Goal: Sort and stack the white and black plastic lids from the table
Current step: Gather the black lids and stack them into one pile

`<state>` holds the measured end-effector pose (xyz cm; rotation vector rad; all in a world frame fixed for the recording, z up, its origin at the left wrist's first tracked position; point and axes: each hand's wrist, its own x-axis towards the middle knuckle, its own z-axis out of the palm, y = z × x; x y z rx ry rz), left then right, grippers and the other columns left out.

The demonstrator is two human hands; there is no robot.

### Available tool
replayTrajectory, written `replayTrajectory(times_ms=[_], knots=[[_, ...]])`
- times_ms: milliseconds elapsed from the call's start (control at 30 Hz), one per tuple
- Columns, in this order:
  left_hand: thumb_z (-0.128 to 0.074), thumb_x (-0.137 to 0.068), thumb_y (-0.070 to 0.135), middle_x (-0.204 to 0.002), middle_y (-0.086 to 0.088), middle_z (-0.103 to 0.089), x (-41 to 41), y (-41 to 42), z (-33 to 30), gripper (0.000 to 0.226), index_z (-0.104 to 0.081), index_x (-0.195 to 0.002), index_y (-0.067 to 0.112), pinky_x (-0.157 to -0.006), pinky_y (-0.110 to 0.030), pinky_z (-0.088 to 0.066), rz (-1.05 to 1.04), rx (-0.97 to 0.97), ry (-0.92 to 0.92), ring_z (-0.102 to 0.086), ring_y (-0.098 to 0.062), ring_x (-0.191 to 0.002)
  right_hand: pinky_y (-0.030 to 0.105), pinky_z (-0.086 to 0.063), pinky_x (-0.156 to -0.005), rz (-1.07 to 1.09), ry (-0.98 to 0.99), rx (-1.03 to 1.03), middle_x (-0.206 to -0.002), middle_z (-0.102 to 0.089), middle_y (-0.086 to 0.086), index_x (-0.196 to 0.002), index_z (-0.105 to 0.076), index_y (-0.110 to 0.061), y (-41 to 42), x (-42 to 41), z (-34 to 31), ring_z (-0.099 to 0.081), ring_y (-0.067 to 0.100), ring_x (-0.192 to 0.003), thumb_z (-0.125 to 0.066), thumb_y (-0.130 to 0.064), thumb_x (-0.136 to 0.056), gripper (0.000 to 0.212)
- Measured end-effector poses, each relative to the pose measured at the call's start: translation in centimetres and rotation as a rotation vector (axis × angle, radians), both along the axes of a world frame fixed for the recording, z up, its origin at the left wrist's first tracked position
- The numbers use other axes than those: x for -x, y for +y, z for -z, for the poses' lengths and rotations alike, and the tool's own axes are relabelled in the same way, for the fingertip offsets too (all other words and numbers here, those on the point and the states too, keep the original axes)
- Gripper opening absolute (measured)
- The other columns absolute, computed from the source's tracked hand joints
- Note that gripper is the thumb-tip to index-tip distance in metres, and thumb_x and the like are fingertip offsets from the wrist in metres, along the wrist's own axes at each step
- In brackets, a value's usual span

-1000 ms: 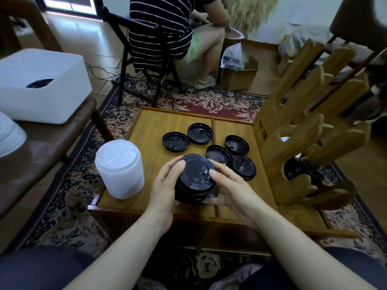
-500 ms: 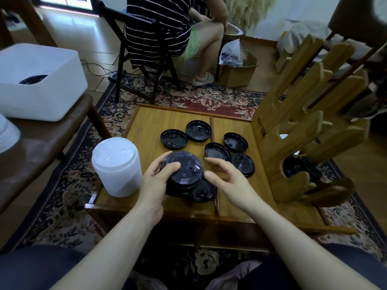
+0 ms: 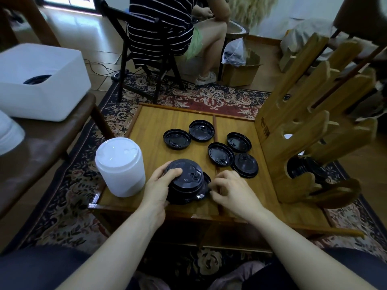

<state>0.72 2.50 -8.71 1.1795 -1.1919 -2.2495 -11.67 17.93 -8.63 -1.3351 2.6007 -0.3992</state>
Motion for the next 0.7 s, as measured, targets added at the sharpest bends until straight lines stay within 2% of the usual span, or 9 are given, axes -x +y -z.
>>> replayTrajectory(times_ms=[67, 167, 267, 367, 433, 533, 600, 700], knots=[[-0.073, -0.084, 0.02, -0.117, -0.003, -0.072, 0.1, 0.3, 0.3, 0.039, -0.068, -0.122, 0.026, -0.093, -0.041, -0.054, 0.026, 0.004, 0.005, -0.067, -0.024, -0.11, 0.032, -0.032, -0.105, -0.013, -0.013, -0.059, -0.133, -0.048, -0.006, -0.114, -0.068, -0.032, 0.1, 0.4, -0.4, -0.034, 0.013, -0.131, -0.064, -0.043, -0.09, 0.026], [-0.073, -0.084, 0.021, -0.118, -0.002, -0.072, 0.3, 0.4, 0.4, 0.039, -0.067, -0.123, 0.026, -0.093, -0.039, -0.053, 0.005, 0.016, 0.012, -0.066, -0.022, -0.111, 0.039, -0.023, -0.114, -0.108, -0.038, -0.144, -0.15, -0.032, -0.004, -0.129, -0.058, -0.035, 0.1, 0.1, 0.0, -0.017, 0.015, -0.143, -0.068, -0.046, -0.086, 0.045], [-0.071, -0.085, 0.02, -0.116, -0.003, -0.073, 0.1, 0.0, 0.2, 0.039, -0.067, -0.124, 0.025, -0.085, -0.035, -0.053, -0.037, 0.006, 0.032, -0.067, -0.022, -0.109, 0.041, -0.018, -0.117, -0.186, -0.007, -0.117, -0.153, -0.03, -0.005, -0.121, -0.063, -0.033, -0.2, -0.9, 0.7, -0.008, 0.015, -0.148, -0.066, -0.04, -0.088, 0.034], [-0.07, -0.087, 0.019, -0.114, -0.002, -0.073, 0.0, -0.1, 0.0, 0.036, -0.067, -0.122, 0.025, -0.083, -0.034, -0.053, -0.041, 0.0, 0.053, -0.067, -0.021, -0.108, 0.04, -0.021, -0.117, -0.178, 0.017, -0.089, -0.147, -0.04, -0.008, -0.104, -0.068, -0.03, -0.2, -0.5, -0.1, -0.014, 0.012, -0.146, -0.064, -0.036, -0.091, 0.014], [-0.069, -0.087, 0.018, -0.113, -0.002, -0.074, 0.0, 0.0, -0.2, 0.035, -0.067, -0.122, 0.025, -0.085, -0.036, -0.054, -0.026, -0.03, 0.066, -0.068, -0.021, -0.106, 0.04, -0.024, -0.117, -0.124, -0.007, -0.067, -0.139, -0.047, -0.011, -0.097, -0.064, -0.031, 0.3, 0.3, -1.6, -0.025, 0.008, -0.141, -0.063, -0.034, -0.092, 0.006], [-0.069, -0.087, 0.015, -0.112, -0.004, -0.075, 0.1, 0.3, 0.0, 0.033, -0.067, -0.12, 0.023, -0.085, -0.035, -0.055, 0.002, -0.094, 0.095, -0.069, -0.022, -0.105, 0.036, -0.039, -0.105, 0.041, -0.069, 0.001, -0.115, -0.058, -0.013, -0.095, -0.059, -0.027, 1.3, 1.5, -4.1, -0.049, 0.01, -0.119, -0.064, -0.027, -0.093, 0.006], [-0.072, -0.085, 0.013, -0.115, -0.004, -0.073, 0.3, 0.8, 0.5, 0.034, -0.068, -0.117, 0.024, -0.085, -0.033, -0.054, 0.036, -0.047, 0.082, -0.068, -0.022, -0.107, 0.034, -0.049, -0.088, 0.218, -0.229, 0.183, -0.1, -0.064, -0.008, -0.092, -0.061, -0.02, 1.8, 2.0, -5.2, -0.06, 0.013, -0.099, -0.063, -0.021, -0.093, 0.003], [-0.077, -0.083, 0.014, -0.121, -0.004, -0.07, 0.5, 1.3, 1.5, 0.036, -0.069, -0.115, 0.028, -0.101, -0.038, -0.05, 0.103, 0.06, 0.029, -0.064, -0.022, -0.114, 0.033, -0.055, -0.076, 0.462, -0.736, 0.587, -0.093, -0.07, 0.006, -0.093, -0.062, -0.013, 1.7, 1.9, -5.9, -0.068, 0.02, -0.089, -0.059, -0.016, -0.096, 0.005]])
